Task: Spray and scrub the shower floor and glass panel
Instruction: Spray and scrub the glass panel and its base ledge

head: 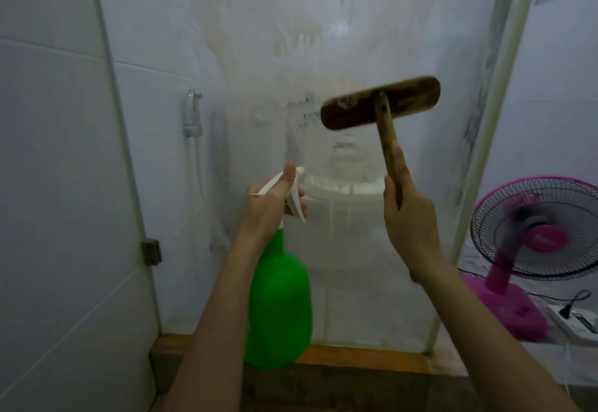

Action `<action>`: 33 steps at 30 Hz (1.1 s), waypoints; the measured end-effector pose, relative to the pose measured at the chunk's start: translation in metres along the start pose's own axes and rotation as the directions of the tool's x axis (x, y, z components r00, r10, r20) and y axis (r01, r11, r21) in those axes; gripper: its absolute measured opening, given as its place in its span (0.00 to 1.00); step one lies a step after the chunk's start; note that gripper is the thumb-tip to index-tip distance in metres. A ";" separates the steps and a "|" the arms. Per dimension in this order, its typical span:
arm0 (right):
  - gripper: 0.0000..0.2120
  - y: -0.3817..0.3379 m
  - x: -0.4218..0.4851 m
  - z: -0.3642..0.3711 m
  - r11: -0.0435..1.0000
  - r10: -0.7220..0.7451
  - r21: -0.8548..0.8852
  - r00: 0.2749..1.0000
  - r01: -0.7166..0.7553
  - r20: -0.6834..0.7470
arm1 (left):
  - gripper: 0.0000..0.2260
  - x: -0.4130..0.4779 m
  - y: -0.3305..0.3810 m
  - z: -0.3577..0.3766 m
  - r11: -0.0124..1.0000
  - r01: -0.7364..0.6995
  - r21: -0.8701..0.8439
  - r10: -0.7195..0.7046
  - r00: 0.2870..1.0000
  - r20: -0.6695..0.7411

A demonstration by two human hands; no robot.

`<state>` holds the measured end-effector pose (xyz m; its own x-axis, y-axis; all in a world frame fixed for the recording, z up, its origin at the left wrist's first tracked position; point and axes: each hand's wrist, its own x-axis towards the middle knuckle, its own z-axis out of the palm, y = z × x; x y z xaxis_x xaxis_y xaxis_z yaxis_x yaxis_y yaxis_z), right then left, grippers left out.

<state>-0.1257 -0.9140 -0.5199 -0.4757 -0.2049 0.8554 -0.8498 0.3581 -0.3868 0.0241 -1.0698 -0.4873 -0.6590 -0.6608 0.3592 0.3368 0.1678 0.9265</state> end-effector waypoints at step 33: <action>0.32 0.000 -0.123 0.032 0.991 0.064 -0.132 0.926 -0.015 0.373 | 0.19 -0.041 -0.018 -0.058 0.989 -0.133 0.060 0.143 0.966 -0.214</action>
<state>-0.0744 -0.9180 -0.6363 -0.5792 -0.5067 0.6385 -0.8051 0.4781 -0.3509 0.0841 -1.0887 -0.5254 -0.4447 -0.7711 0.4557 0.3804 0.2980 0.8755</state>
